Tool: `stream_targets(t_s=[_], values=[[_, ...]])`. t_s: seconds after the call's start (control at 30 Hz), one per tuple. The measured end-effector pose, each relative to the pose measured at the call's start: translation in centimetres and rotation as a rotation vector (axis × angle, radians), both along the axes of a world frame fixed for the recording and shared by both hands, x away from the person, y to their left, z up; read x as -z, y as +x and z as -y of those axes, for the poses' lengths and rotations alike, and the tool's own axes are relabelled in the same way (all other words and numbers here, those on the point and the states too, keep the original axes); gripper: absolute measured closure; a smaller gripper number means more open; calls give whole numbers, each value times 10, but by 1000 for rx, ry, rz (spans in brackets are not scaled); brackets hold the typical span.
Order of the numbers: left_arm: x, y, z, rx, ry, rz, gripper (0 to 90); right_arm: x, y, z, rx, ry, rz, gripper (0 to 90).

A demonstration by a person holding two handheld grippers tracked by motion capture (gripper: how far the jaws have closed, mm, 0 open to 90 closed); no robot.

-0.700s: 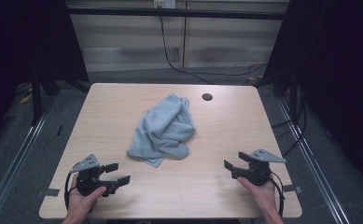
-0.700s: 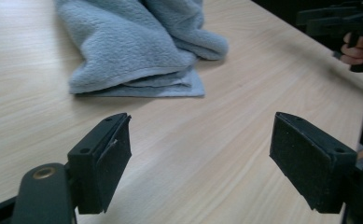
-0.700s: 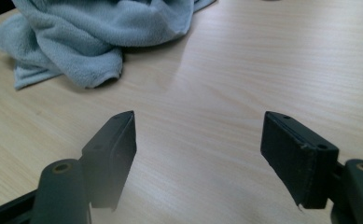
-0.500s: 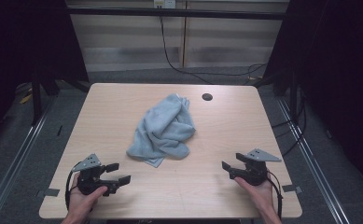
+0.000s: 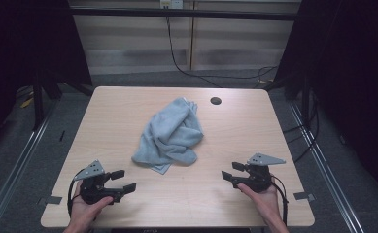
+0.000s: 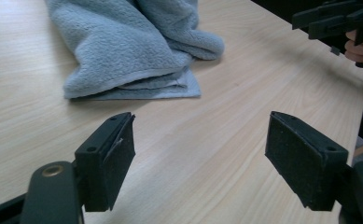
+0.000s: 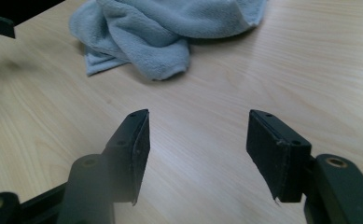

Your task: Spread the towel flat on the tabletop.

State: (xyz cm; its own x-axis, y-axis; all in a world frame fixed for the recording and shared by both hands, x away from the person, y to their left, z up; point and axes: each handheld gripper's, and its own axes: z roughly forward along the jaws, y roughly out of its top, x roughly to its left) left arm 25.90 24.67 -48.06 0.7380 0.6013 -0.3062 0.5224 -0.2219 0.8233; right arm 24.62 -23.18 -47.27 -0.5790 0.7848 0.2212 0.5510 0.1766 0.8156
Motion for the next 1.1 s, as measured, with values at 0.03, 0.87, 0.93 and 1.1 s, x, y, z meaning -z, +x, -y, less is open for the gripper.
stream_targets(t_s=[0.03,0.87,0.93,1.1], values=[[0,0,0,0,0,0,239,0,0,0,0,0,0,414],[3,4,-4,-7,4,-37,268,-15,117,-65,-173,14,-49,352],[1,2,-4,-4,12,-19,268,-14,135,-74,-159,1,-63,322],[3,3,-5,-11,0,-28,269,2,161,-88,-111,-39,-73,272]])
